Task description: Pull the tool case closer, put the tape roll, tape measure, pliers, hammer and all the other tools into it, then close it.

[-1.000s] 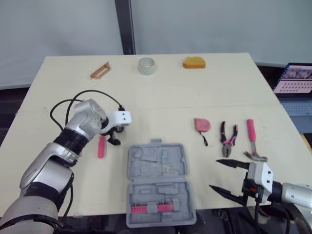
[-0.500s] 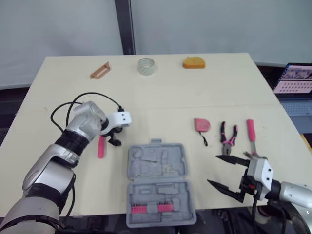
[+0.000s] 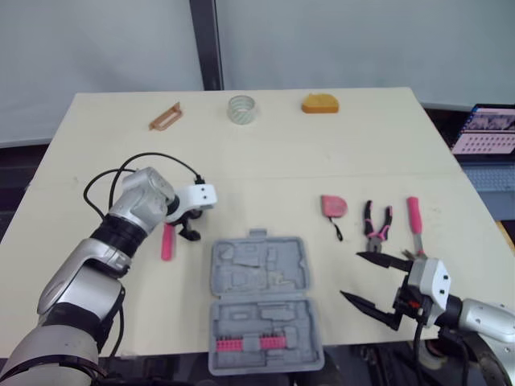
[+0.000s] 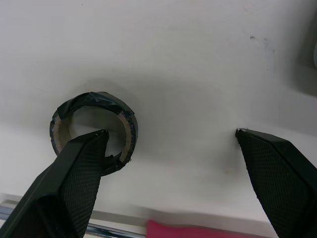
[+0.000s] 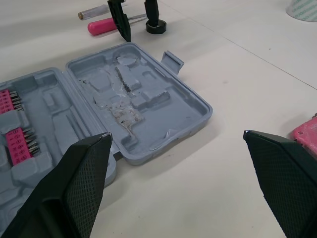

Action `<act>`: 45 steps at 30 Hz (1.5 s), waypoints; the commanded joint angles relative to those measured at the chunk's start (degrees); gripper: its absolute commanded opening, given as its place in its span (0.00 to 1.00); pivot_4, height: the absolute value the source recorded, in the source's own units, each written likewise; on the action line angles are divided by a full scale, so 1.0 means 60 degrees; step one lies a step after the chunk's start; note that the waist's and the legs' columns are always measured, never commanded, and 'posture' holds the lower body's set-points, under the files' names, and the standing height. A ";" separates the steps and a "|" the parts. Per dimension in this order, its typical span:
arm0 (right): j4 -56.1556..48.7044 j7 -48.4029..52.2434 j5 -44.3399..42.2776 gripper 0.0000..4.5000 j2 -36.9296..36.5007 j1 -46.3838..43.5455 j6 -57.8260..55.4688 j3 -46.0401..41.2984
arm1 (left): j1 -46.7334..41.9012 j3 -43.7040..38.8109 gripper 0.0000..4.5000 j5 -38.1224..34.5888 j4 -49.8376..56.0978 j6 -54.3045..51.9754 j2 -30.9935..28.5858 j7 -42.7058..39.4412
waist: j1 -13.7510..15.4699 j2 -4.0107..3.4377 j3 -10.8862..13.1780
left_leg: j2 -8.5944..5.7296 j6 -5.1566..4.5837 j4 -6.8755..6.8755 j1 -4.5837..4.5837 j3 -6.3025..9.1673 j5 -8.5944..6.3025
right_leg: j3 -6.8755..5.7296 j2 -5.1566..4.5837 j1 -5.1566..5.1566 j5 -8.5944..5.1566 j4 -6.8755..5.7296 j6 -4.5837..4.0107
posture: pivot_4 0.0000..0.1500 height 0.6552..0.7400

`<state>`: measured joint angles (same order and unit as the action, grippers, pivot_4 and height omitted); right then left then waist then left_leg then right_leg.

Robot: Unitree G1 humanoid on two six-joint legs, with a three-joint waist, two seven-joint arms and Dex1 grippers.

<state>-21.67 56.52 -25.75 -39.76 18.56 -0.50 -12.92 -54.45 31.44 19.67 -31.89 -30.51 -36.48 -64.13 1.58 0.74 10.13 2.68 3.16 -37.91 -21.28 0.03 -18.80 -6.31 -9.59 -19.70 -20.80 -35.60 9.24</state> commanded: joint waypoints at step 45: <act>-0.1016 0.0199 0.0139 1.00 -0.0634 0.0554 -0.0205 -0.0175 | 0.3191 -0.4016 0.01 -0.6040 0.5811 -0.1975 -0.2732 -0.3797 | 0.0058 -0.0012 -0.0001 | 0.0014 -0.0011 -0.0019 0.0002 -0.0015 -0.0018 | 0.0001 -0.0002 0.0011 0.0000 -0.0010 0.0000 | 1.00 0.94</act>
<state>-25.39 56.88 -24.72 -42.88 21.31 -2.41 -13.11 -34.28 9.15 -14.11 1.61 -41.71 -52.63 -85.85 1.93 0.67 10.12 2.77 3.09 -38.02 -21.27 -0.06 -18.91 -6.31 -9.61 -19.64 -20.80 -35.66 9.24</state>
